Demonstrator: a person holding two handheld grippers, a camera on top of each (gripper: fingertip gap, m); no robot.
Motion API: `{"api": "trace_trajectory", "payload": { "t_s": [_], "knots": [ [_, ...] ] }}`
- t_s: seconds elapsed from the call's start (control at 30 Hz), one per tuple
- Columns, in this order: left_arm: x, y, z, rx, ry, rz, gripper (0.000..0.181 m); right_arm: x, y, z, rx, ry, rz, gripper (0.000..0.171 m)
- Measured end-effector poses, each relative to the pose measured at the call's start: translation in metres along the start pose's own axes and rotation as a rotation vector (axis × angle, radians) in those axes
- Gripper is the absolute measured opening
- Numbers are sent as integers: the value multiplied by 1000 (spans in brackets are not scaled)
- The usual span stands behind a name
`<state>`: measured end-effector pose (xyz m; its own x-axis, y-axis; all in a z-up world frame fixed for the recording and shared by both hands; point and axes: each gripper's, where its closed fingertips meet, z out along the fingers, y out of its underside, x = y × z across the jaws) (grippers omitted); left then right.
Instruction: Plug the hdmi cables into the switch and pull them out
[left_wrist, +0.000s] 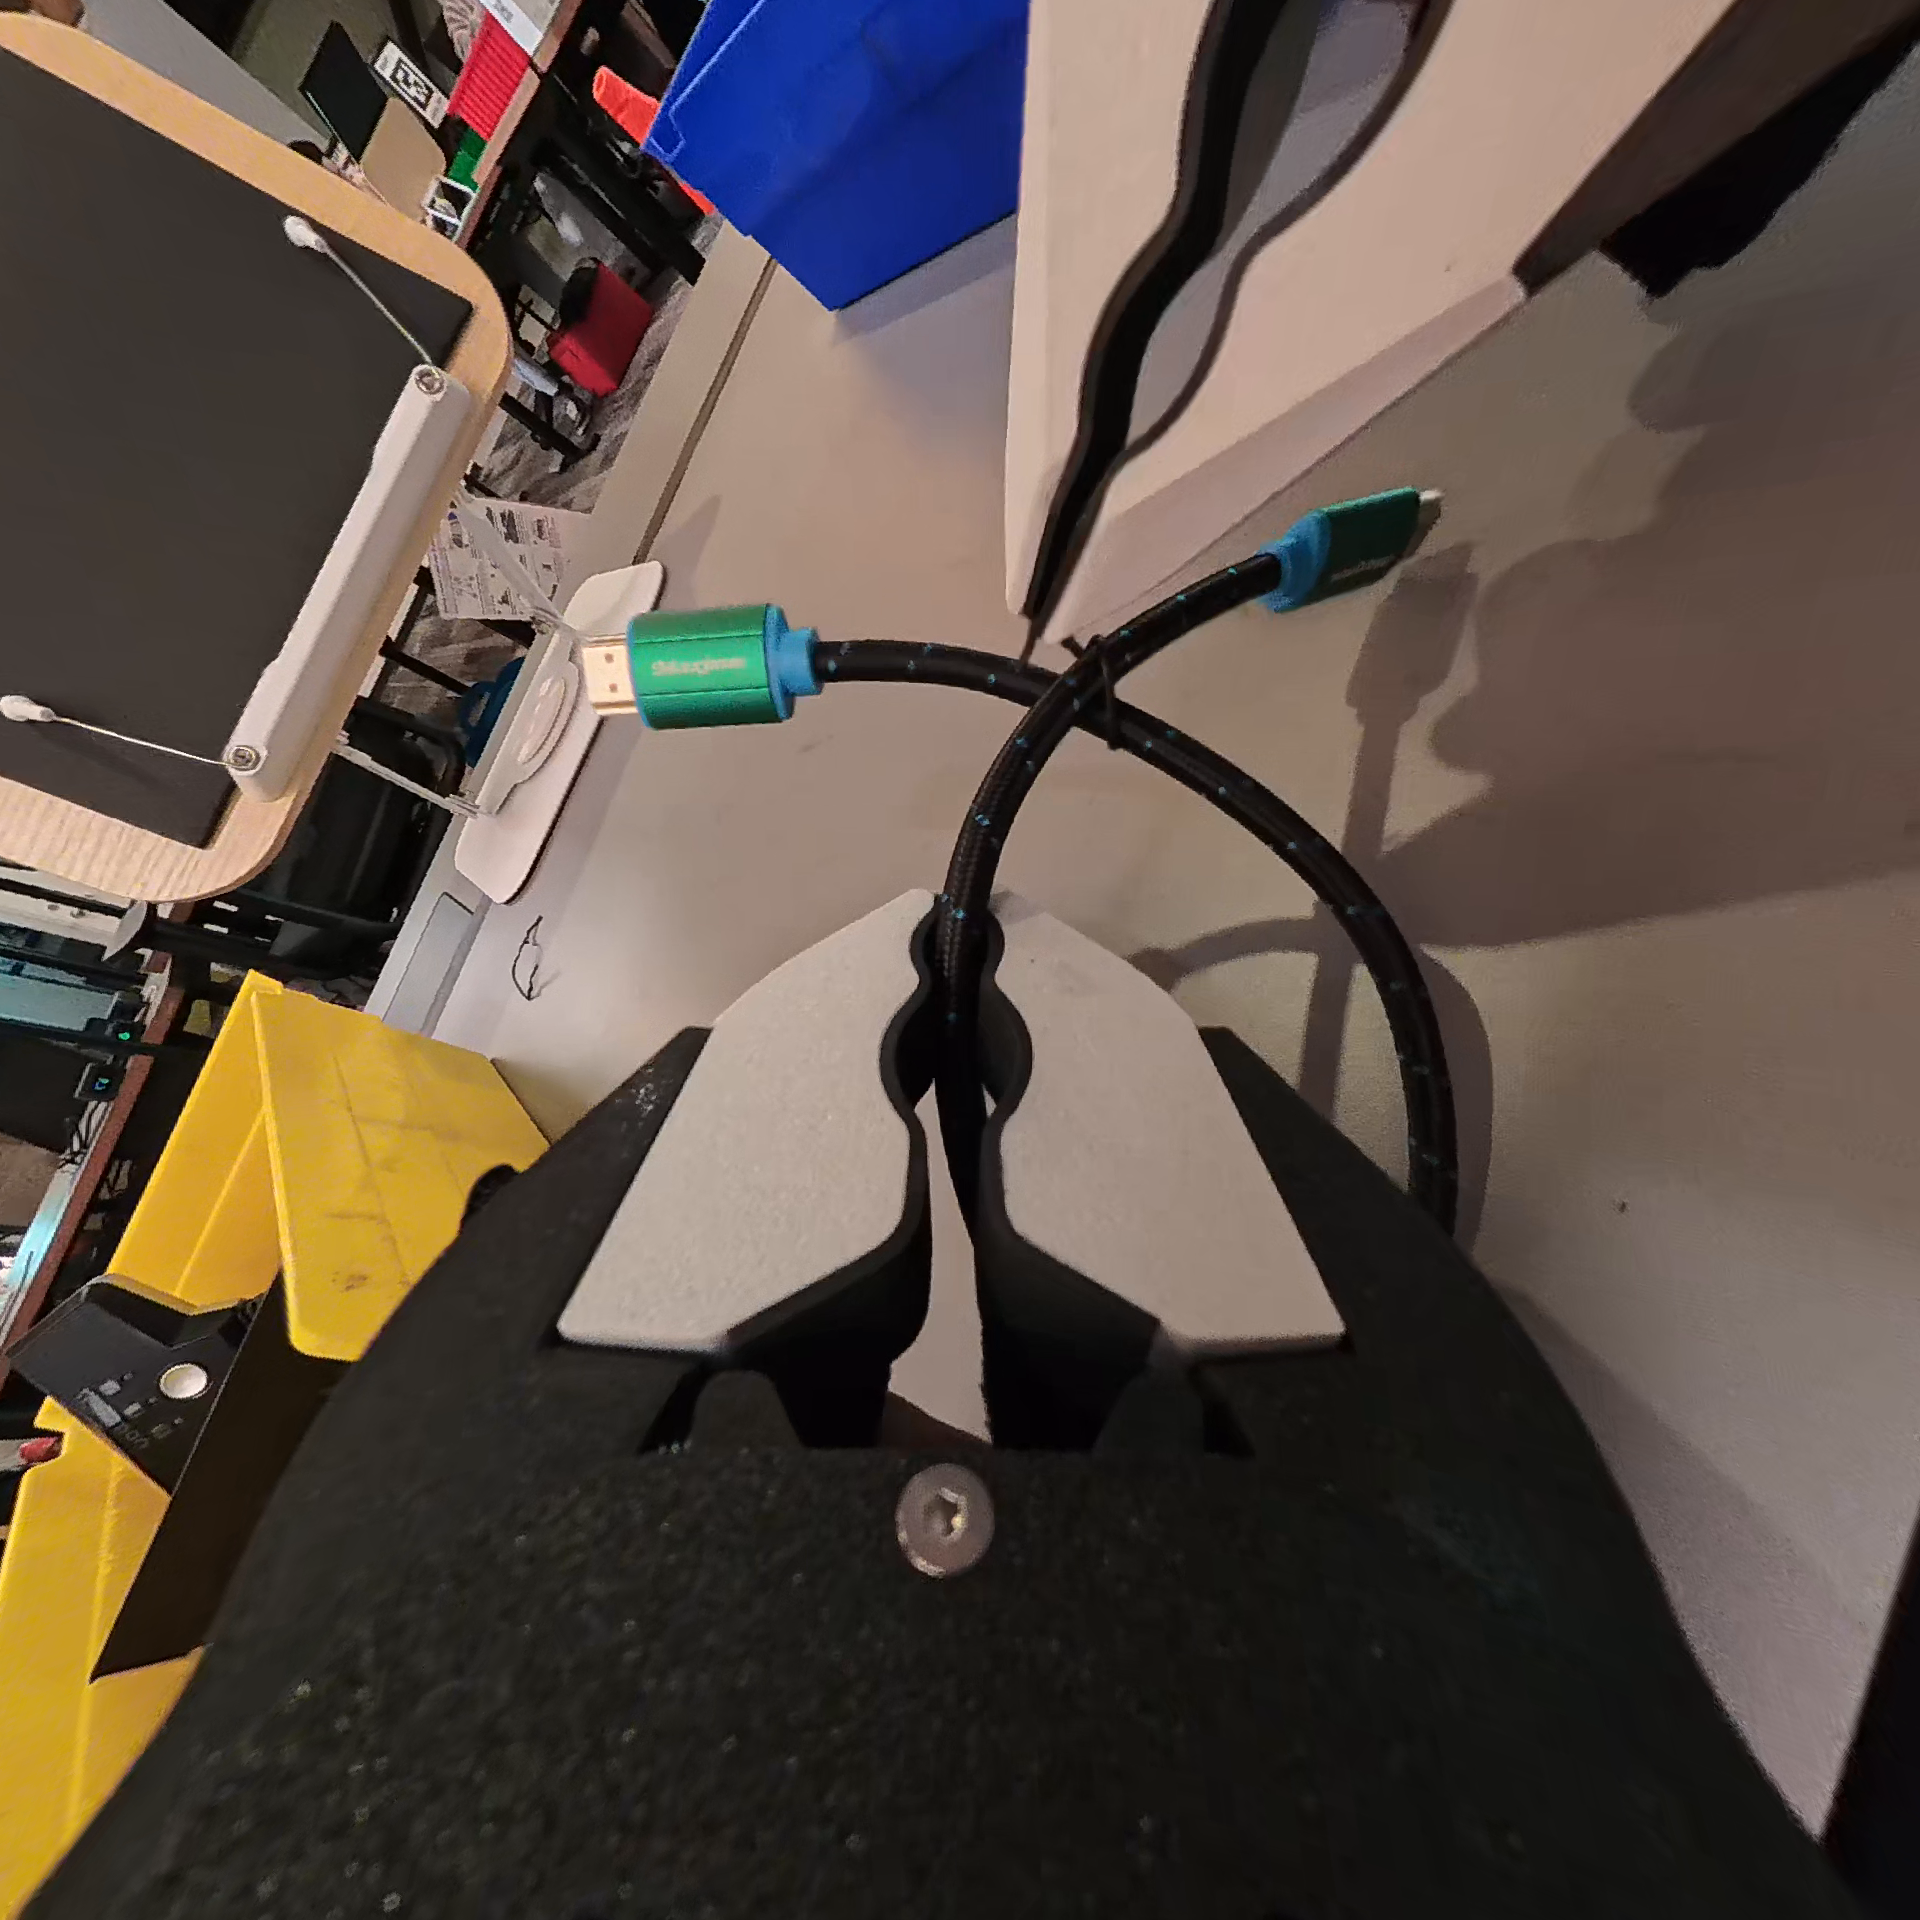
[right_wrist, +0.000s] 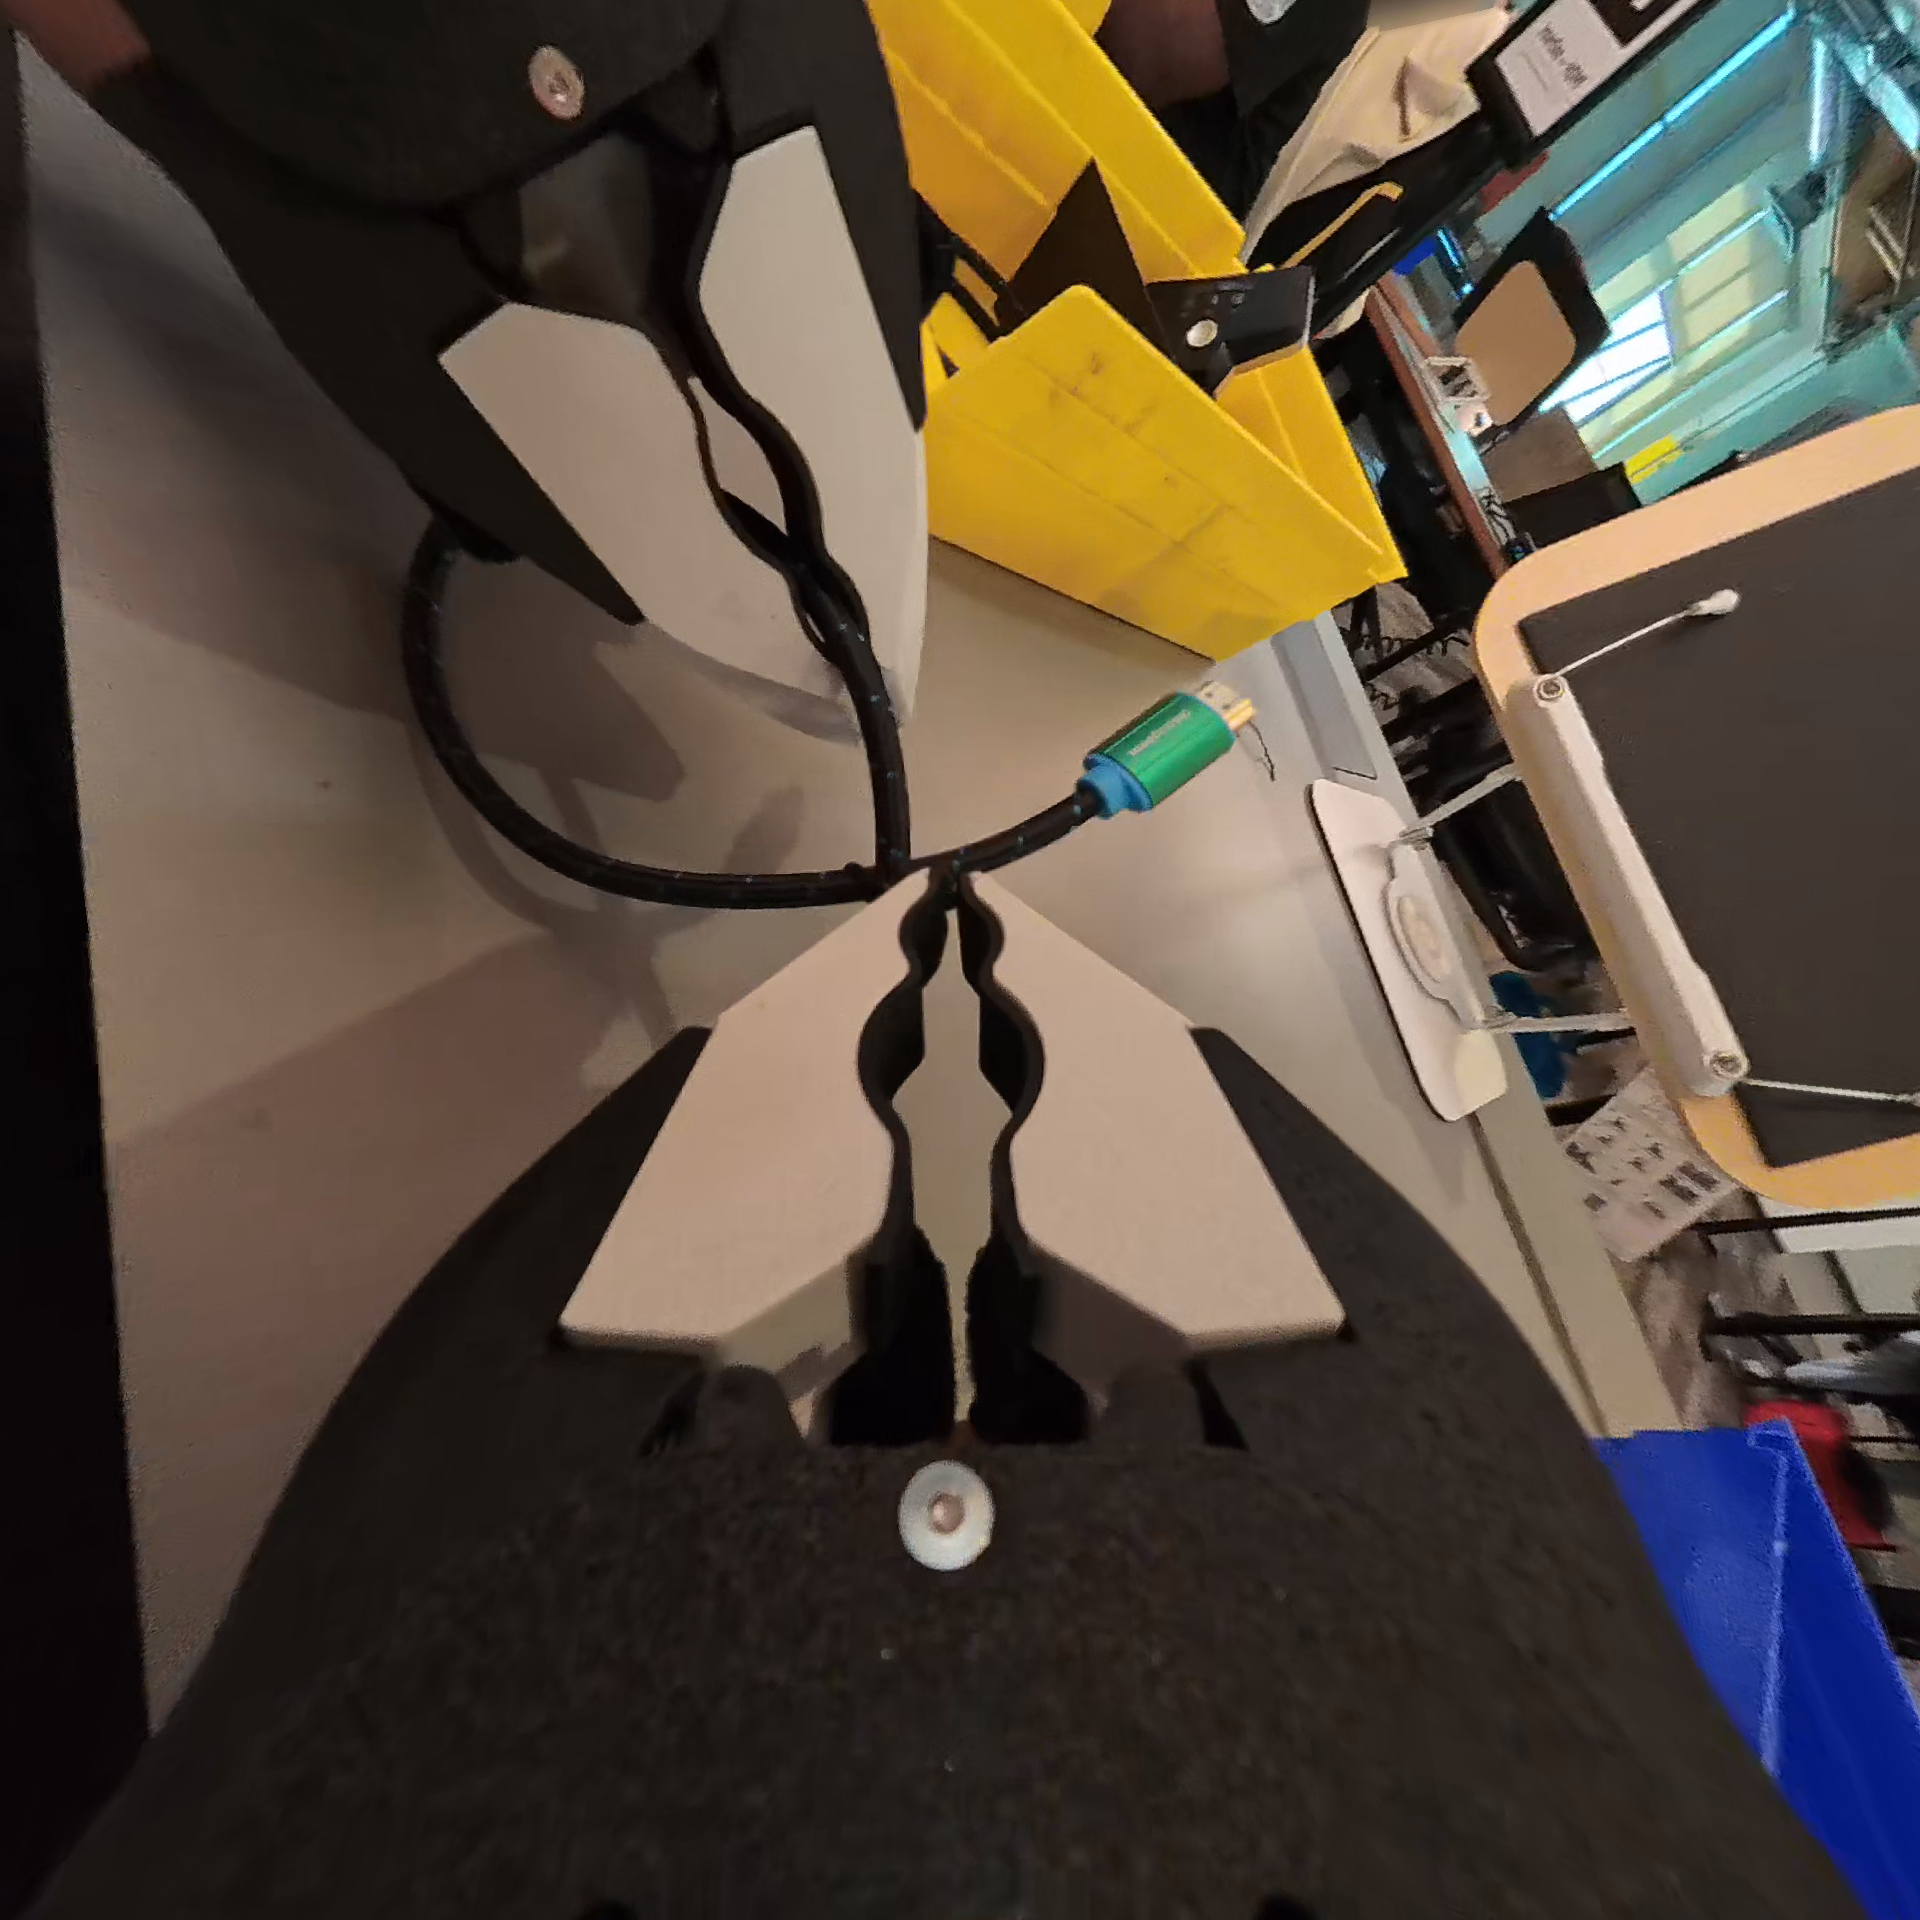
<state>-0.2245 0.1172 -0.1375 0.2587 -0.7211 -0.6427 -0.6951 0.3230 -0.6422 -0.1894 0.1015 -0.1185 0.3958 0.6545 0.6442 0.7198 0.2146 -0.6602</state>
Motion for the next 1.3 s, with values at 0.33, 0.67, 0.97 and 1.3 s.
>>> {"api": "trace_trajectory", "payload": {
  "t_s": [0.33,0.67,0.97,1.3],
  "knots": [
    [-23,-5,-7,59,-39,-145,2,31,-21,-9,354,-374,1084,0],
    [-22,-6,-10,68,-41,-141,2,33,-27,-17,405,-454,1147,14],
    [-14,-6,-7,42,-40,-75,2,12,-8,-5,200,-367,871,3],
    [-8,-12,-14,150,234,-479,2,33,-32,-19,450,-474,1146,2]
  ]
}}
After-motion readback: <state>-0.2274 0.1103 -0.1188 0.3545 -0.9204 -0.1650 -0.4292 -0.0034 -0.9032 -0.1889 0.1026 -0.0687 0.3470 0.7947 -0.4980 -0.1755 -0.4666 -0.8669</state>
